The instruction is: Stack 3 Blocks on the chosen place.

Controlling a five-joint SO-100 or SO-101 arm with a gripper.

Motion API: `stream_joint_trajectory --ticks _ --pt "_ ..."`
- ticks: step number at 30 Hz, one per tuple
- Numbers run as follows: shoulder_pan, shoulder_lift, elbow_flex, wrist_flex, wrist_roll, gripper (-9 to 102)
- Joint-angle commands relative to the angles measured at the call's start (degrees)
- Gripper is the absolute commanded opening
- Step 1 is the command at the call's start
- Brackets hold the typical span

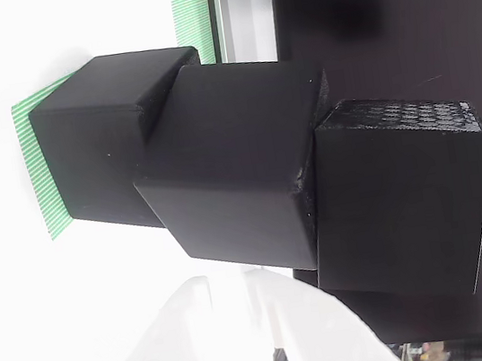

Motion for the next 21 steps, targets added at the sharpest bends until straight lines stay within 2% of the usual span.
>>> stream_joint_trajectory --ticks 1,21 --pt "-0.4 0.9 2.4 0.3 0.1 0" --pt "-2.3 1.0 2.4 0.4 0.4 0"
